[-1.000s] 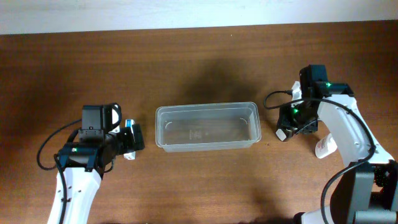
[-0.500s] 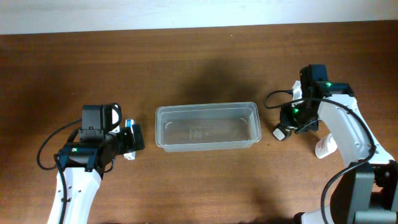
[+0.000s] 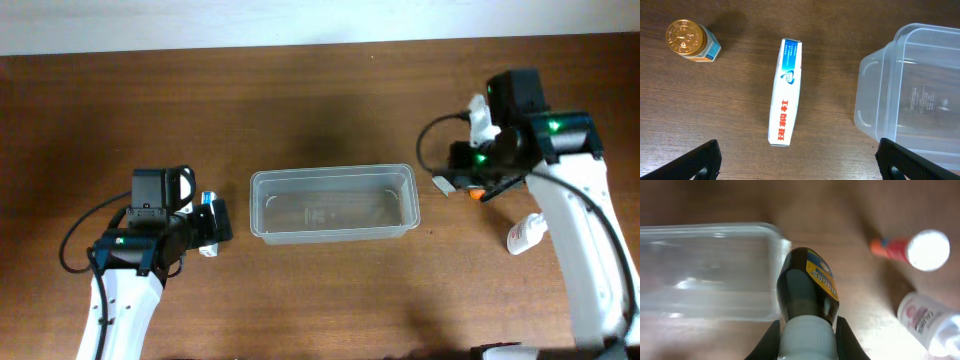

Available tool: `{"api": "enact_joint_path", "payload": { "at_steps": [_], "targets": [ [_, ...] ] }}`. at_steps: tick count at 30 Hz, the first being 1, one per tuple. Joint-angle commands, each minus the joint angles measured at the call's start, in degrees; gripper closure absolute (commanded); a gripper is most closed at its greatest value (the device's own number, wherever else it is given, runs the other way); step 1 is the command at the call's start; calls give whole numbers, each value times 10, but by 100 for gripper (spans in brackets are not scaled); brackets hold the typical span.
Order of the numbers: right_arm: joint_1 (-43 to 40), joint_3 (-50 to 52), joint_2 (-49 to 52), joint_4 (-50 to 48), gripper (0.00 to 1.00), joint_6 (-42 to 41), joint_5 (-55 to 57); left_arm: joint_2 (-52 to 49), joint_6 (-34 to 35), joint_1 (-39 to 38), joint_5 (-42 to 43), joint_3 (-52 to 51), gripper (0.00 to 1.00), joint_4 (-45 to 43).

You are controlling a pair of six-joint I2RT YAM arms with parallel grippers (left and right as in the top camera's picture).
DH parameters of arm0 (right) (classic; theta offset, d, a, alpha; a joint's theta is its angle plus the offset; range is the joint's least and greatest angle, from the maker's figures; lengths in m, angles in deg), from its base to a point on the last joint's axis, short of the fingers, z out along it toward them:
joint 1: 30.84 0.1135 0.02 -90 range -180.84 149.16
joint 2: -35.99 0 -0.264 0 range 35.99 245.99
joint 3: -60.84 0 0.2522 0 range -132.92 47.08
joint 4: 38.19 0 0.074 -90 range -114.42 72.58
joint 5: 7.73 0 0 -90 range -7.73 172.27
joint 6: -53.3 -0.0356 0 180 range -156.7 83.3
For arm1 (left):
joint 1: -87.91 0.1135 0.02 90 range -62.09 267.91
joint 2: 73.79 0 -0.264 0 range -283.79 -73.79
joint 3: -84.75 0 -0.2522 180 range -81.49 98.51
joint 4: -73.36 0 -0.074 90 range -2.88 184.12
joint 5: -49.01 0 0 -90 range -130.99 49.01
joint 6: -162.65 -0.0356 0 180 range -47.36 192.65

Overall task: Pack container
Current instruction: 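Carry the dark bottle into the container's right end and release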

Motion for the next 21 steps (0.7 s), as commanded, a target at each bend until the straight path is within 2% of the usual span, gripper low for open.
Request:
{"api": "enact_joint_path", "payload": {
  "at_steps": [1, 9, 21],
  "targets": [
    [52, -29, -18, 5, 86, -25, -3, -2, 1, 3, 6, 11, 0, 0],
    [142, 7, 18, -35, 86, -155, 63, -2, 1, 3, 6, 11, 0, 0],
    [146, 68, 105, -121, 87, -225, 73, -2, 1, 3, 6, 11, 0, 0]
  ]
}}
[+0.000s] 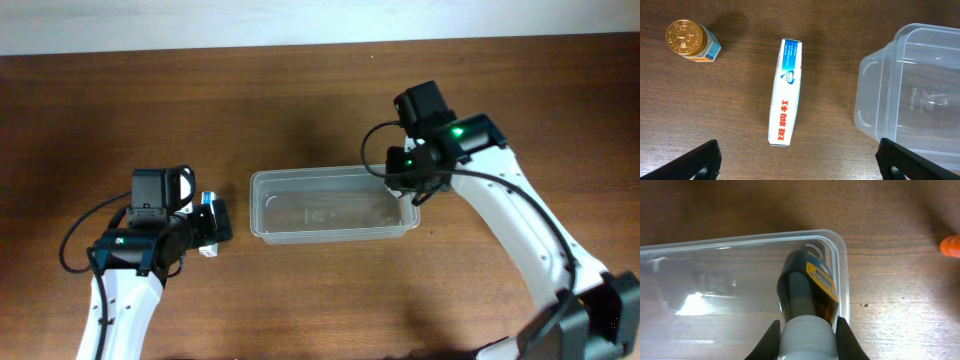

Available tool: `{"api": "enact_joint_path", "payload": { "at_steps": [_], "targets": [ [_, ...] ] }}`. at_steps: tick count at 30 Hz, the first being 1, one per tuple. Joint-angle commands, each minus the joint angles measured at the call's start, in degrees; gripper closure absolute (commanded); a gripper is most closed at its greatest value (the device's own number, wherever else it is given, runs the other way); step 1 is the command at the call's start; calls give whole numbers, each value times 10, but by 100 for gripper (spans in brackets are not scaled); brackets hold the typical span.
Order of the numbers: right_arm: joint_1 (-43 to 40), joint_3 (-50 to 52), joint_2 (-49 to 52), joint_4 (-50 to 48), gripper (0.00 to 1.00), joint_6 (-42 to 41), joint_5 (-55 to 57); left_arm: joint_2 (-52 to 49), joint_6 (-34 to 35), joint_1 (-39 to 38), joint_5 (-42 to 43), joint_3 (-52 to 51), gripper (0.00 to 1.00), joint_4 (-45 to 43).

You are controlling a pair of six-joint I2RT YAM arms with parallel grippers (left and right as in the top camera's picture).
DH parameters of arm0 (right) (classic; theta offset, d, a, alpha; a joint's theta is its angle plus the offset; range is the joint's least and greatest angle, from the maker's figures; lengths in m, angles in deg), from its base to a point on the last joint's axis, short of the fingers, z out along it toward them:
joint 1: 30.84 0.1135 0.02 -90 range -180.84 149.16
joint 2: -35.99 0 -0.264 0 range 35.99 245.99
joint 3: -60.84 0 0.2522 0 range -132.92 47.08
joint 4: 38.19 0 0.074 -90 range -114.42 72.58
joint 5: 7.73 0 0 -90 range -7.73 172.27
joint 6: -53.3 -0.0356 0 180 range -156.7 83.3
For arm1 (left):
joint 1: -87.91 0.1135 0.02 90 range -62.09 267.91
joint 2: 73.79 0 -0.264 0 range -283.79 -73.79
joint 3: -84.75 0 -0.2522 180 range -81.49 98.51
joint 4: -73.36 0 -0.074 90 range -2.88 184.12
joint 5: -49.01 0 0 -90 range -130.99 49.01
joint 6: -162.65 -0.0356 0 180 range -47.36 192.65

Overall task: Pack container
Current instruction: 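Carry the dark bottle into the container's right end and release, then grasp the orange white-capped tube with the right gripper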

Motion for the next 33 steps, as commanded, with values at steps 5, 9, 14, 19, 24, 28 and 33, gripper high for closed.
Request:
{"api": "enact_joint_path", "payload": {
  "at_steps": [5, 9, 14, 19, 24, 28, 33],
  "targets": [
    [4, 4, 69, -7, 87, -36, 14, -2, 1, 3, 6, 11, 0, 0],
    [4, 4, 89, -12, 86, -36, 13, -2, 1, 3, 6, 11, 0, 0],
    [4, 4, 94, -12, 65, -35, 13, -2, 1, 3, 6, 11, 0, 0],
    [5, 3, 86, -11, 58, -24, 7, -2, 1, 3, 6, 11, 0, 0],
    [0, -53, 28, 30, 46, 15, 10, -2, 1, 3, 6, 11, 0, 0],
    [-37, -113, -25, 60, 31, 18, 16, -2, 1, 3, 6, 11, 0, 0],
    [-161, -134, -82, 74, 22, 25, 15, -2, 1, 3, 6, 11, 0, 0]
  ]
}}
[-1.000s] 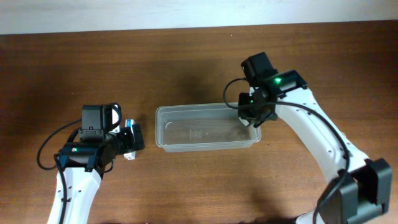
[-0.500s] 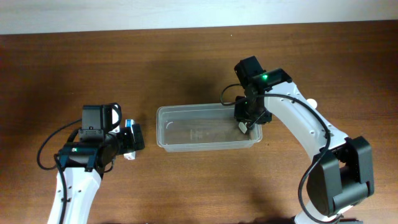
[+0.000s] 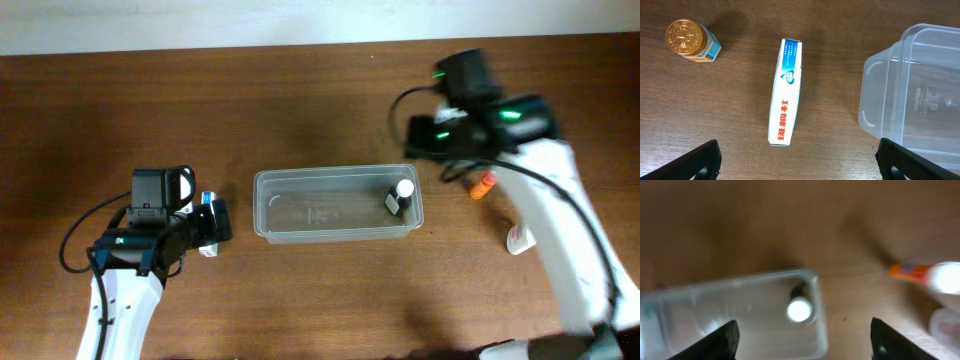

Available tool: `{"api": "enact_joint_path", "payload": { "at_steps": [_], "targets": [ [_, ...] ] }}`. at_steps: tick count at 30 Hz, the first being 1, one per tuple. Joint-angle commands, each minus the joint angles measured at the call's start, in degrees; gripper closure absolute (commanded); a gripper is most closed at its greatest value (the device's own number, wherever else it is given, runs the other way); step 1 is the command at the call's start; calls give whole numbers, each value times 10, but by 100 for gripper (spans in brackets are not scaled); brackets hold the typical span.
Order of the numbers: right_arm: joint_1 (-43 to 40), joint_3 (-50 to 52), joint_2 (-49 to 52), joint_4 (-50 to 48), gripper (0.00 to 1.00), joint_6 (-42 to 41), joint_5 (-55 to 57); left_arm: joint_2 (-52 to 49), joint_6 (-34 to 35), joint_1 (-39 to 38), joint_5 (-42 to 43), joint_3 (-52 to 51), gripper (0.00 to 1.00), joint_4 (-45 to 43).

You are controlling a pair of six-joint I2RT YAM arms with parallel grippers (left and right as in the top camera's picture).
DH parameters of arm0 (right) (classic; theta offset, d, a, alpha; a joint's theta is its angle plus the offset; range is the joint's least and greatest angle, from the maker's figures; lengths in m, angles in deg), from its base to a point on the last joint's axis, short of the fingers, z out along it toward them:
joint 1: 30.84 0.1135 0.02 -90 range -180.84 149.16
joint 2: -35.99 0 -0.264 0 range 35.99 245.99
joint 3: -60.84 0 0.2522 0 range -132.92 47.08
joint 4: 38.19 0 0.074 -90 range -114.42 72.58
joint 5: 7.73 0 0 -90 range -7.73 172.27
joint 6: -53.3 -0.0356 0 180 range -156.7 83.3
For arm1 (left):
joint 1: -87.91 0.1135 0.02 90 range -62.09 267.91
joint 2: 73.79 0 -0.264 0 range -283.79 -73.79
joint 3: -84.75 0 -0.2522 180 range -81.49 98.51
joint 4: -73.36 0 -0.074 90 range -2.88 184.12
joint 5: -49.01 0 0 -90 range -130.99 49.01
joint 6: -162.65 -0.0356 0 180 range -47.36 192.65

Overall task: Pack container
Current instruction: 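Grasp the orange white-capped tube with the right gripper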

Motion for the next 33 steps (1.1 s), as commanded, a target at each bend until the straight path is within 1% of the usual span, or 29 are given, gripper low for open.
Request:
{"api": "enact_joint_path", "payload": {
  "at_steps": [1, 2, 5, 9, 13, 15, 22, 24, 25, 28, 31, 32, 33],
  "targets": [
    [-95, -9, -33, 16, 22, 15, 10, -2, 1, 3, 6, 11, 0, 0],
    [-128, -9, -33, 24, 22, 28, 10, -2, 1, 3, 6, 11, 0, 0],
    [-190, -5, -15, 43, 22, 61, 10, -2, 1, 3, 6, 11, 1, 0],
    [-224, 3, 26, 59, 20, 94, 8, -2, 1, 3, 6, 11, 0, 0],
    [-225, 10, 87, 61, 17, 102, 7, -2, 1, 3, 6, 11, 0, 0],
    [-224, 16, 126, 61, 17, 113, 5, -2, 1, 3, 6, 11, 1, 0],
    [-225, 17, 213, 46, 17, 113, 5, -2, 1, 3, 6, 11, 0, 0],
    [-224, 17, 223, 42, 24, 113, 5, -2, 1, 3, 6, 11, 0, 0],
    [-224, 17, 224, 42, 31, 113, 5, -2, 1, 3, 6, 11, 0, 0],
    [-224, 17, 224, 43, 46, 115, 5, -2, 1, 3, 6, 11, 0, 0],
    [-224, 17, 224, 45, 55, 115, 5, -2, 1, 3, 6, 11, 0, 0],
    [-224, 17, 224, 46, 60, 115, 5, -2, 1, 3, 6, 11, 0, 0],
    [-224, 17, 224, 47, 60, 115, 5, -2, 1, 3, 6, 11, 0, 0]
  ]
}}
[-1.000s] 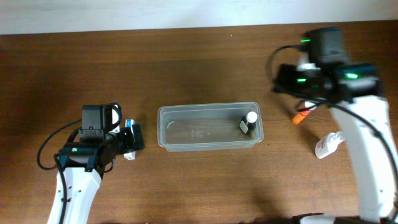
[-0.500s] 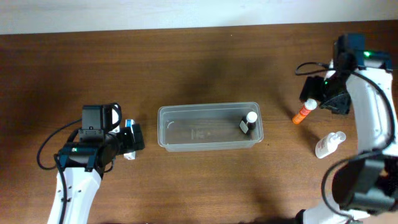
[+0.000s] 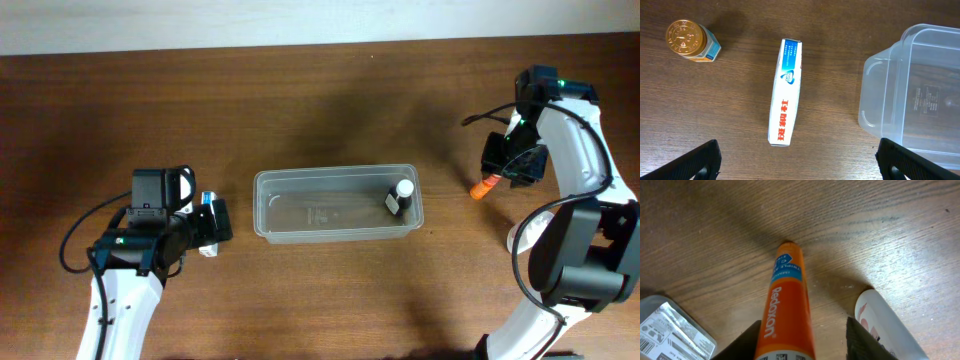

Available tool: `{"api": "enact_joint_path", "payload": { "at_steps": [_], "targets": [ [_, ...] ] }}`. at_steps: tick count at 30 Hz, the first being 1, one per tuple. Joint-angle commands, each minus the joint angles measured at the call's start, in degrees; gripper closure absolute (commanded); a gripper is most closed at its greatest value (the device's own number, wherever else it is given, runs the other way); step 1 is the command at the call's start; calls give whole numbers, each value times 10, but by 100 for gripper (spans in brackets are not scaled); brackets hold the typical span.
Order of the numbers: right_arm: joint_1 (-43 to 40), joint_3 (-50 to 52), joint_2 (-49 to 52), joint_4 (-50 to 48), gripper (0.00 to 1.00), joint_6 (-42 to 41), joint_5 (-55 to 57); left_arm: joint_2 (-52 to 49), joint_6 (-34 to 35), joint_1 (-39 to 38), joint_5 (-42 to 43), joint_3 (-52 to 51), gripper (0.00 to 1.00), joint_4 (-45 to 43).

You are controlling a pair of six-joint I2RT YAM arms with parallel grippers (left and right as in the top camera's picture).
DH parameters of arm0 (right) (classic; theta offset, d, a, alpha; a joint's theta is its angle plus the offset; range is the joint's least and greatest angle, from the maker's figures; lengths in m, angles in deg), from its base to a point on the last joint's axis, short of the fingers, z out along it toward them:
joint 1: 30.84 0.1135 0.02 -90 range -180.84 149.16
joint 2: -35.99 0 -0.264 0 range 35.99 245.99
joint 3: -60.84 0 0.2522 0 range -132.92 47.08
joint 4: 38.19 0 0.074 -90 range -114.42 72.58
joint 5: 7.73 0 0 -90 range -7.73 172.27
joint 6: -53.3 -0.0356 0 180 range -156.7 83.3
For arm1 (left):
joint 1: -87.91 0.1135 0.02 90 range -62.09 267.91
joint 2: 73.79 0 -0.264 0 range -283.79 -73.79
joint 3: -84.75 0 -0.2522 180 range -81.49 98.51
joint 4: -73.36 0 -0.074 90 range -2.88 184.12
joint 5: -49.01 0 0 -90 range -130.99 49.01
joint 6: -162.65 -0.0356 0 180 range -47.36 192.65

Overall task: Pack container
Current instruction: 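Grasp the orange white-capped tube with the right gripper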

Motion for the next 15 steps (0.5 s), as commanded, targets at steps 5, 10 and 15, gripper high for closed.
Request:
{"api": "enact_joint_path", "payload": {
  "at_steps": [5, 10, 15],
  "targets": [
    [2, -3, -15, 13, 70, 19, -1, -1, 1, 3, 6, 11, 0, 0],
    [42, -33, -106, 54, 71, 34, -1, -1, 1, 3, 6, 11, 0, 0],
    [120, -35, -250, 98, 71, 38, 2, -1, 1, 3, 6, 11, 1, 0]
  ]
}}
